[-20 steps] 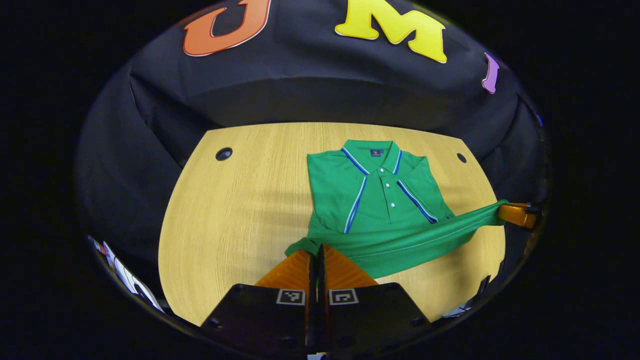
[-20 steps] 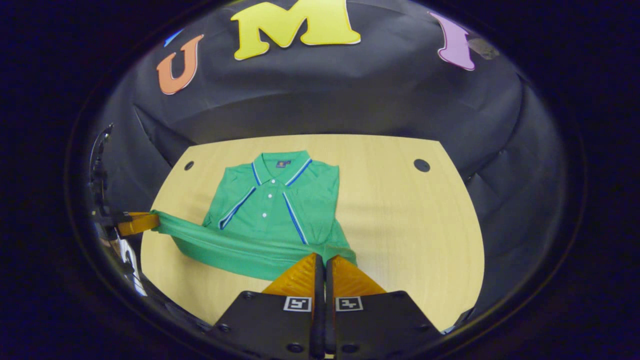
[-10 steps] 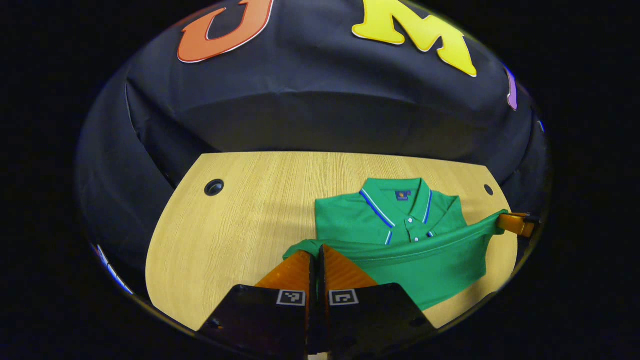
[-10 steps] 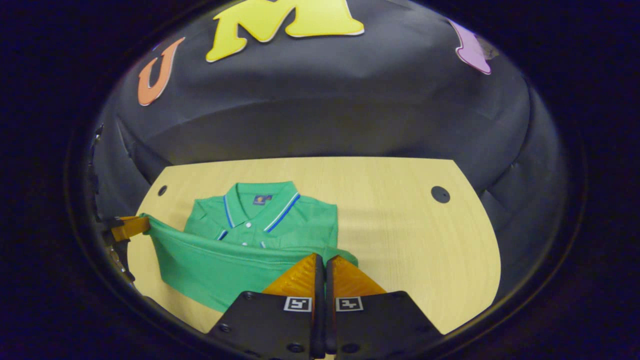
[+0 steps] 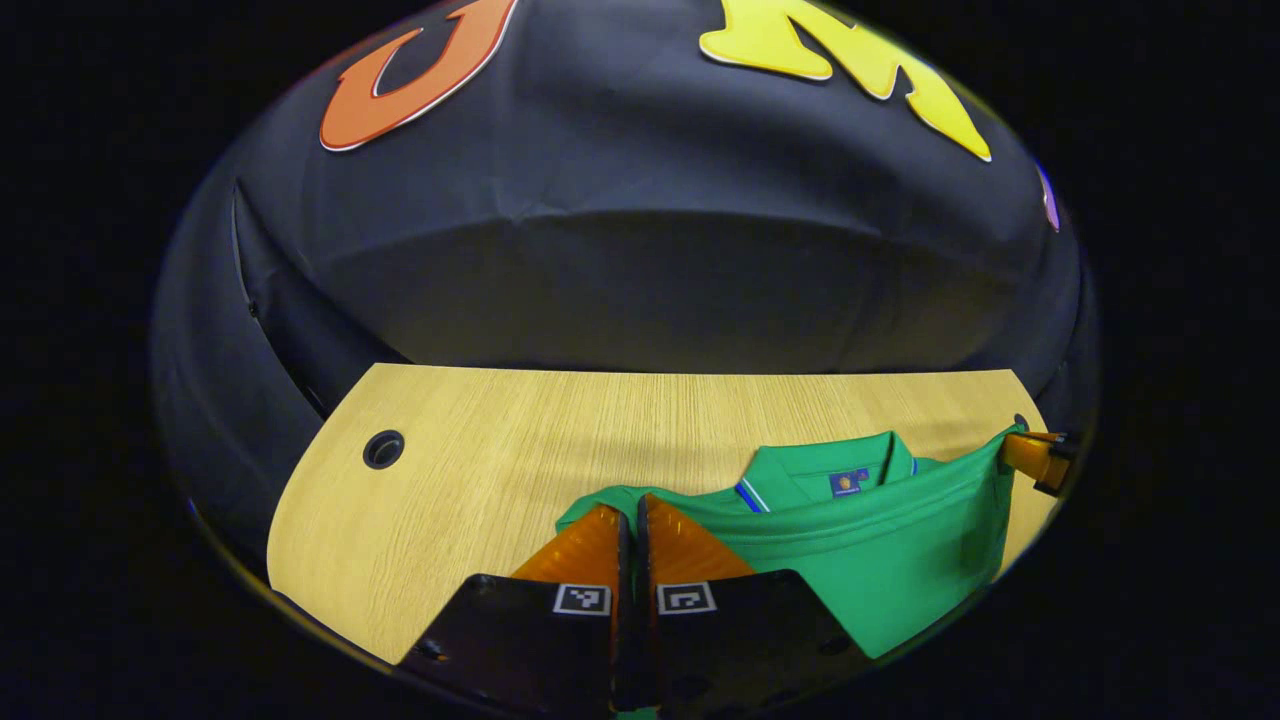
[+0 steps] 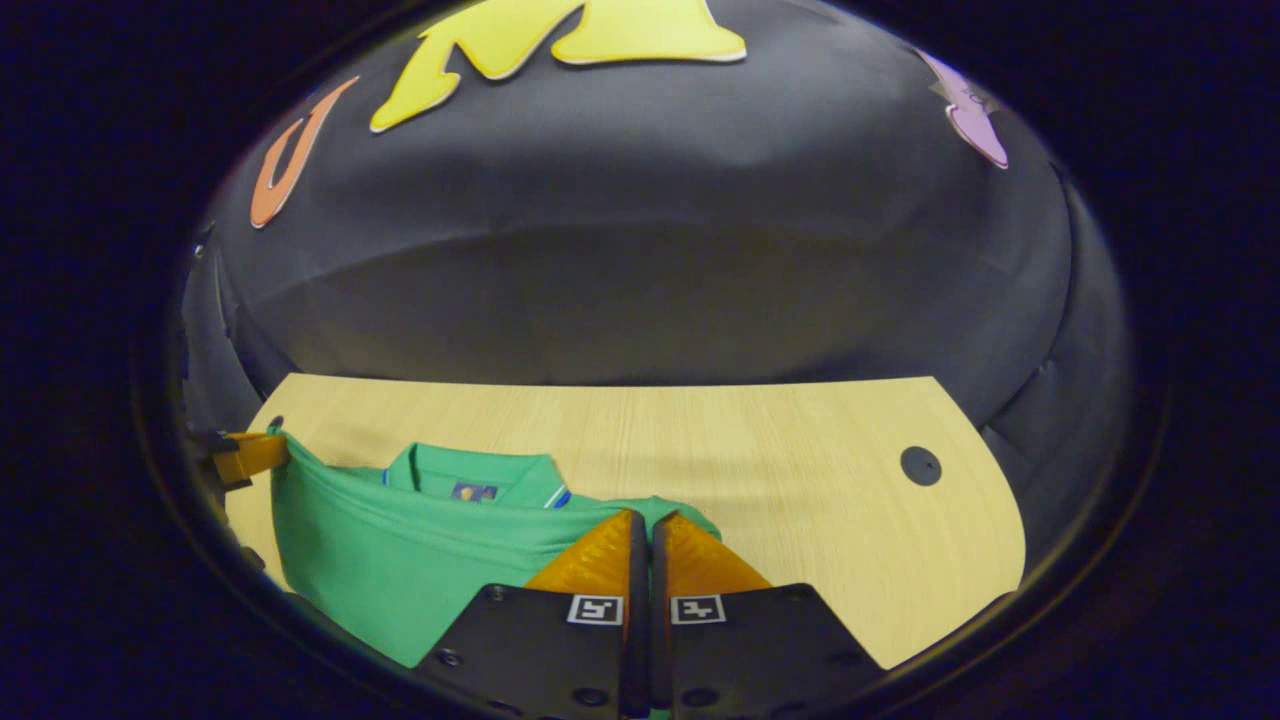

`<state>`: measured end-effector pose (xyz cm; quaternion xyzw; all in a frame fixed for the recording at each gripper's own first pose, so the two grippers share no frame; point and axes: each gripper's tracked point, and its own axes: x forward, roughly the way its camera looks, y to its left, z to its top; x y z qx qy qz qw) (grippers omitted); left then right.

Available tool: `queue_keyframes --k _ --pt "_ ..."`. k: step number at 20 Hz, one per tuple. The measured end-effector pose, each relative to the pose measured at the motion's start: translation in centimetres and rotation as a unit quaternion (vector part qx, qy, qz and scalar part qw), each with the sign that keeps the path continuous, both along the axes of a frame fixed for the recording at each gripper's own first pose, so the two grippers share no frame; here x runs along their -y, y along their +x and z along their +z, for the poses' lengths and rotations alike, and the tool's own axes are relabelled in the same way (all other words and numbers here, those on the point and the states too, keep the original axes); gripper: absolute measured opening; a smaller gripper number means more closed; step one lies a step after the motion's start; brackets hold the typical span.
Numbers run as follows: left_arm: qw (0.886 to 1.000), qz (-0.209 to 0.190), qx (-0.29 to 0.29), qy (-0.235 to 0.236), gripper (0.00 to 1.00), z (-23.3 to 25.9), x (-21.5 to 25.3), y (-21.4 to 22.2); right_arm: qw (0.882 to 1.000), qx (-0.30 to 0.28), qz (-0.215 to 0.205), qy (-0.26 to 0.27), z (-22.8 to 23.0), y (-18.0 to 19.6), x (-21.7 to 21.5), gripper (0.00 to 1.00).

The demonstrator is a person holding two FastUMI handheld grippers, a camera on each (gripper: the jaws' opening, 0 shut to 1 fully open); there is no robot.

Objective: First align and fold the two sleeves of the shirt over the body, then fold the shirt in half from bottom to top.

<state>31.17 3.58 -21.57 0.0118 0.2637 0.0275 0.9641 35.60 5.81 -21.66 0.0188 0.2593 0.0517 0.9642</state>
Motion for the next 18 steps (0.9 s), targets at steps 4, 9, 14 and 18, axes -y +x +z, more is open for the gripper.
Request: queue_keyframes --k 4,9,14,18 --pt "1.000 -0.012 0.004 0.019 0.03 -2.0 0.2 2.4 1.000 -0.019 -0.001 -0.003 -3.0 1.8 0.1 0.02" --pt "0.999 -0.026 -0.009 0.028 0.01 -3.8 1.2 3.0 1.000 -0.028 -0.012 0.006 -4.3 2.3 0.5 0.08" --pt "0.999 -0.030 0.002 -0.026 0.62 -2.2 2.7 2.1 0.999 -0.034 -0.009 -0.001 -3.3 1.0 1.2 0.61" --pt "0.999 -0.028 0.021 -0.024 1.00 1.6 2.8 0.6 1.000 -0.005 -0.020 0.013 0.9 -0.7 1.7 0.98"
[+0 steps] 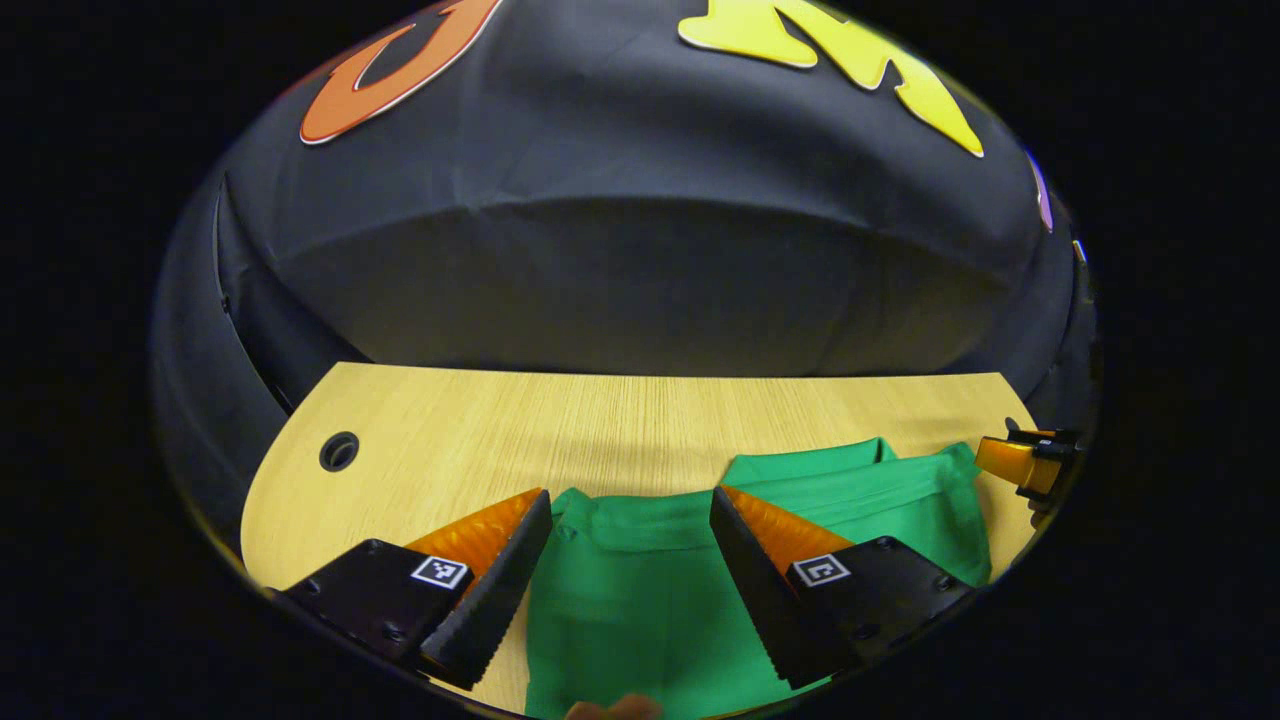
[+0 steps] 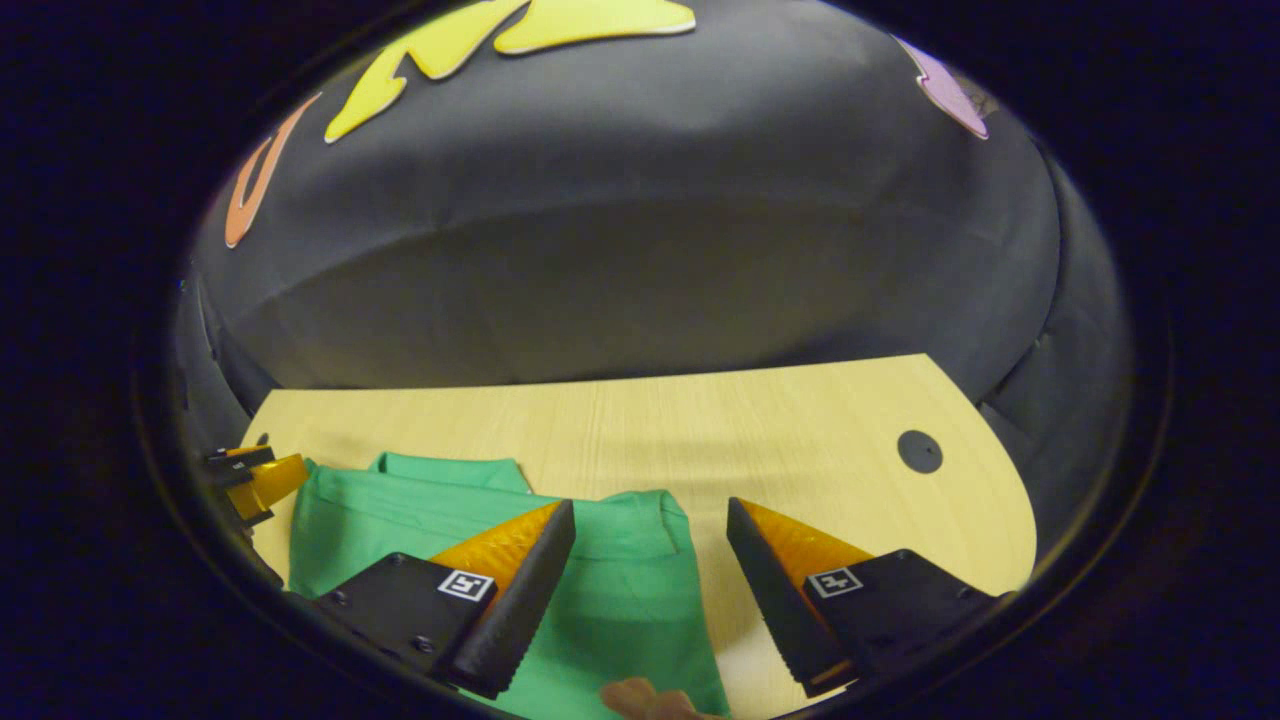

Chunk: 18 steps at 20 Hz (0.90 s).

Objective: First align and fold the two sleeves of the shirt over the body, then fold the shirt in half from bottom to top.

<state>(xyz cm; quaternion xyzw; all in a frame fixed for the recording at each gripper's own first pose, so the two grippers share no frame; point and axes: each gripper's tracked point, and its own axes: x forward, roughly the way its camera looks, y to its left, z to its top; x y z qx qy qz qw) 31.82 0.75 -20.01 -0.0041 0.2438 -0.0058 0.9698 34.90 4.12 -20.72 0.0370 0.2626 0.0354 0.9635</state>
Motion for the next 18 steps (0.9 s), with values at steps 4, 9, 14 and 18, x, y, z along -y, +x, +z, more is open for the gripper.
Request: queue_keyframes --k 4,9,14,18 --pt "0.999 0.000 0.034 -0.004 1.00 5.5 0.5 -2.7 0.999 0.040 -0.004 0.012 5.7 -3.3 0.2 0.98" --pt "0.996 0.018 0.088 -0.016 1.00 14.1 -0.1 -9.5 0.994 0.110 -0.004 0.022 14.6 -10.2 1.4 0.98" --pt "0.990 0.020 0.137 -0.018 1.00 21.0 -0.9 -17.3 0.982 0.188 -0.005 0.024 23.5 -18.7 3.0 1.00" --pt "0.988 0.006 0.152 -0.006 1.00 24.0 -0.5 -23.6 0.969 0.247 0.010 0.015 28.4 -26.2 3.4 0.89"
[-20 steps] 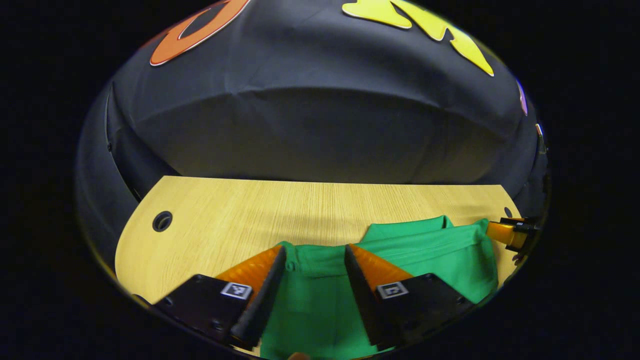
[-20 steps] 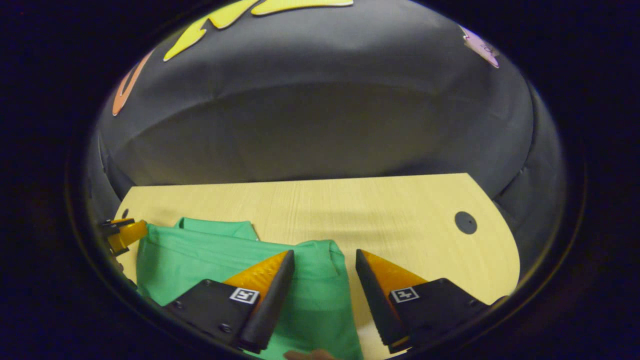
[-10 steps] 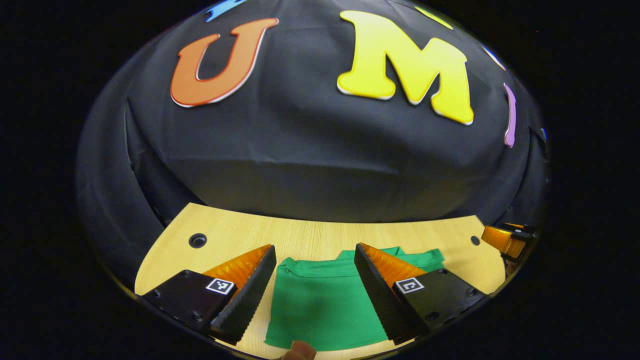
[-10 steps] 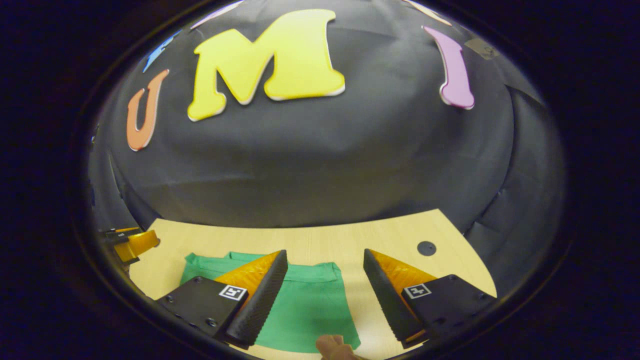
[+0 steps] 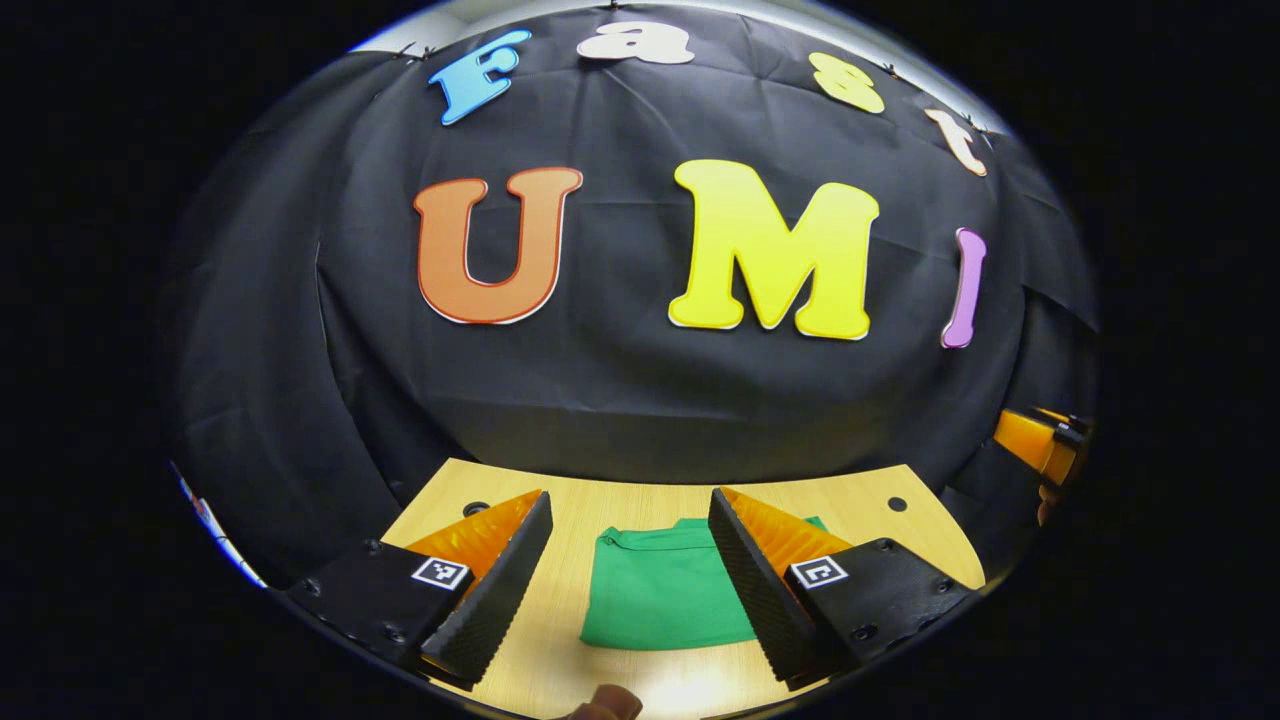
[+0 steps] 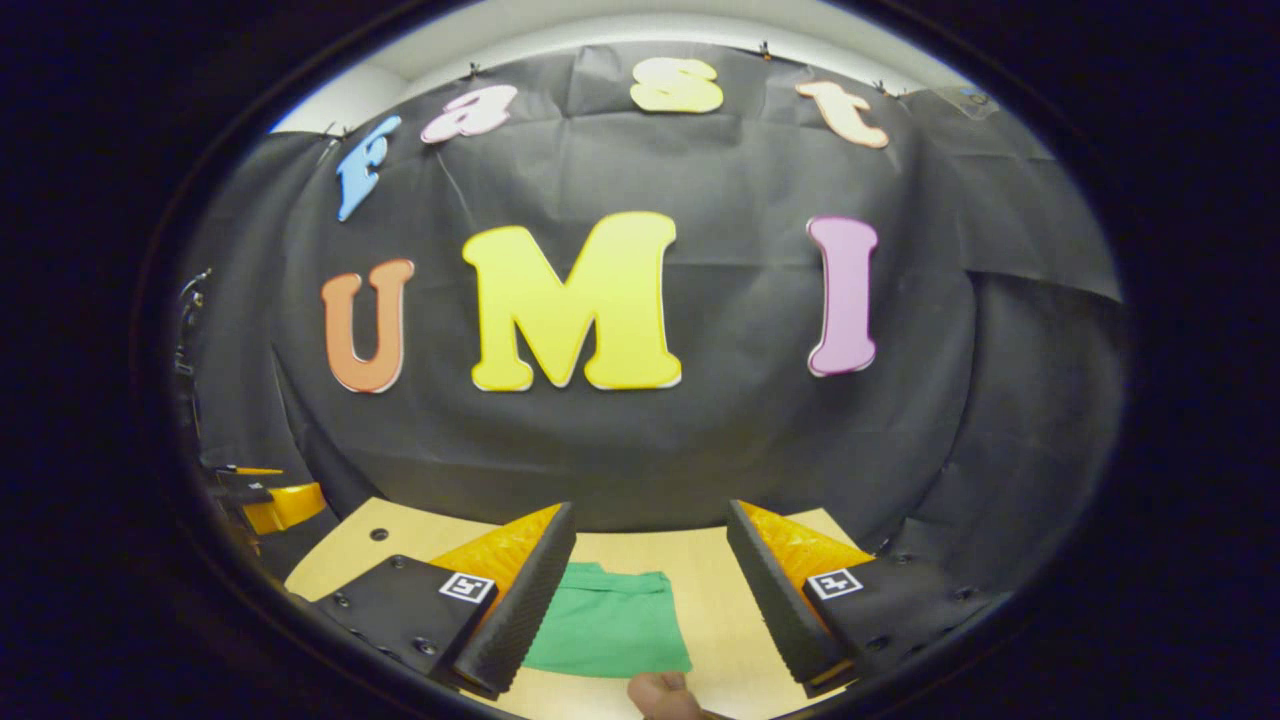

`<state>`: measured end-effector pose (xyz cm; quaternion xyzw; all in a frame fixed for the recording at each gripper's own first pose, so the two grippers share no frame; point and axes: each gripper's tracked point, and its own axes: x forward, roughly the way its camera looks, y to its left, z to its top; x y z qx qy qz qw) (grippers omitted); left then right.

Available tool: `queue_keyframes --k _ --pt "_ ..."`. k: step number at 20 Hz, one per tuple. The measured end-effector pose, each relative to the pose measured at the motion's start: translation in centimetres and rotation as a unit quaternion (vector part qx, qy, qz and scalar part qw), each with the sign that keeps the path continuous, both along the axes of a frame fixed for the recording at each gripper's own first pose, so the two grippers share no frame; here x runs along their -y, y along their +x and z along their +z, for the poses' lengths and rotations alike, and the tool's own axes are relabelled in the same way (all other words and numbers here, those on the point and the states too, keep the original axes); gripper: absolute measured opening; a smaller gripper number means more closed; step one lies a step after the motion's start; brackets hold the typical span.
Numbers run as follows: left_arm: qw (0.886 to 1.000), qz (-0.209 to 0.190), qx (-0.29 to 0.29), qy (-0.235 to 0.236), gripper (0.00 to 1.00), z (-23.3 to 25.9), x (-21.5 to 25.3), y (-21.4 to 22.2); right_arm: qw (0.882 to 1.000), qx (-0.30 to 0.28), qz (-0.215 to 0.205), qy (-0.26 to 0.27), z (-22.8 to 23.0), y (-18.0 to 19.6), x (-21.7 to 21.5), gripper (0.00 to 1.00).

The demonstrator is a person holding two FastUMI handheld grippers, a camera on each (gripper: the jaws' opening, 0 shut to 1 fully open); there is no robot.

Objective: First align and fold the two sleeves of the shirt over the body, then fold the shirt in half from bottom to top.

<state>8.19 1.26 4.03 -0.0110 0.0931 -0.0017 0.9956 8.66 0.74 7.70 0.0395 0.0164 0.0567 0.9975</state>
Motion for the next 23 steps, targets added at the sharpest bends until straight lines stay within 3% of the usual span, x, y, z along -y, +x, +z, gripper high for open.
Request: queue_keyframes --k 6,8,10,13,14,17,18,21,22,23 --pt "0.998 0.006 0.061 -0.003 1.00 4.2 0.7 -8.1 0.999 0.040 0.004 -0.001 1.7 -9.5 0.8 0.89" --pt "0.996 0.013 0.082 0.006 1.00 5.3 0.3 -10.4 0.999 0.052 -0.009 -0.007 1.7 -11.1 1.8 1.00" --pt "0.995 0.016 0.093 0.004 1.00 5.4 0.5 -12.3 0.998 0.064 0.000 0.003 1.9 -12.7 1.5 0.90" --pt "0.996 0.019 0.091 -0.002 1.00 4.8 0.5 -14.6 0.998 0.059 0.002 0.002 1.0 -14.2 1.0 0.90" --pt "0.996 0.017 0.093 -0.005 0.92 4.7 0.9 -15.2 0.998 0.057 0.008 0.001 1.0 -14.5 0.6 0.89" --pt "0.995 0.011 0.101 -0.004 1.00 4.6 1.3 -16.3 0.998 0.060 0.018 -0.007 0.9 -15.3 -0.7 1.00" --pt "0.995 0.009 0.102 -0.006 1.00 4.4 1.4 -16.6 0.998 0.060 0.021 -0.006 0.8 -15.6 -0.9 0.90" --pt "0.994 0.014 0.108 -0.001 1.00 4.7 1.0 -17.1 0.998 0.063 0.029 -0.010 0.7 -16.4 -1.6 0.90" --pt "0.994 0.014 0.108 0.000 0.92 4.6 0.9 -17.3 0.998 0.062 0.029 -0.009 0.6 -16.4 -1.6 0.90" --pt "0.994 0.013 0.108 -0.001 1.00 4.6 0.9 -17.4 0.998 0.061 0.028 -0.008 0.5 -16.5 -1.7 0.90"
